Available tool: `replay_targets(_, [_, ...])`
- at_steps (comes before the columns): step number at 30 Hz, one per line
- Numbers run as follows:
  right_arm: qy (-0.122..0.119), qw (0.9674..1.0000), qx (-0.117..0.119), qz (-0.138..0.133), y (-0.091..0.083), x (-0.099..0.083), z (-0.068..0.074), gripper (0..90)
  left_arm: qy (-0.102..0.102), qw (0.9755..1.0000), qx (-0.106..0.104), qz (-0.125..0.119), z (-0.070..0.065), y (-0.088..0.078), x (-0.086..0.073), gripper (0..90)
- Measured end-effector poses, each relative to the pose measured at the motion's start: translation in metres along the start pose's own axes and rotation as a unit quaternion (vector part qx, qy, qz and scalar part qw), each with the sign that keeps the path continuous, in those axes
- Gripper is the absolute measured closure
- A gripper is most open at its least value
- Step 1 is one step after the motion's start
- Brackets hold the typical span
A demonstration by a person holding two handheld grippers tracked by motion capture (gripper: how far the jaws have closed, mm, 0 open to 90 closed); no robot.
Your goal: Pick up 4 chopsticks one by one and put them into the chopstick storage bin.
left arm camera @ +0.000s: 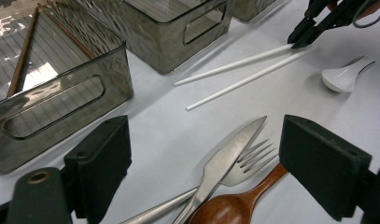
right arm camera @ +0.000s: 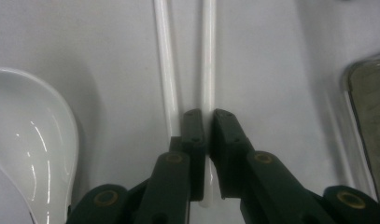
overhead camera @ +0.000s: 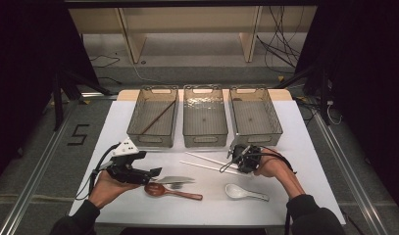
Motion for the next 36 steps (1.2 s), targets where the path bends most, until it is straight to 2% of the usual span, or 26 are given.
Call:
replay_targets(9, [-0.014,0.9997,0.005,-0.018,-0.012,0.006,0.005,84.5,0.006,1.0,-0.003,0.001,-0.002,0.001,0.0,17.1])
replay_targets(18, [-0.006,0.9997,0.006,-0.023,-0.02,0.009,0.007,84.5,0.005,0.9999,-0.008,0.004,-0.004,0.005,0.0,17.6])
replay_targets(22, [-0.01,0.9995,0.007,-0.03,-0.025,0.011,0.009,84.5,0.018,0.9997,-0.011,0.011,-0.008,0.012,0.001,17.8])
replay_targets(24, [-0.014,0.9994,0.007,-0.031,-0.027,0.011,0.01,84.5,0.023,0.9995,-0.015,0.013,-0.01,0.018,0.004,18.2])
replay_targets(27, [-0.003,0.9994,0.004,-0.035,-0.028,0.013,0.01,84.5,0.036,0.999,-0.021,0.016,-0.015,0.03,0.01,19.5])
replay_targets(29, [-0.011,0.9994,0.007,-0.033,-0.03,0.012,0.01,84.5,0.046,0.9983,-0.024,0.024,-0.018,0.039,0.013,19.7])
replay_targets(36, [-0.015,0.9989,0.005,-0.044,-0.038,0.015,0.014,84.5,0.069,0.9956,-0.039,0.049,-0.027,0.076,0.025,19.9])
Point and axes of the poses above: each handheld gripper's, and its own axes: y roughly forward along the jaws, x roughly out of its top, z roughly to its left, the point moved 10 cm from there along y, roughly forward along the jaws, and after that the axes turned 1 degree about -x, right-handed, at the moved point
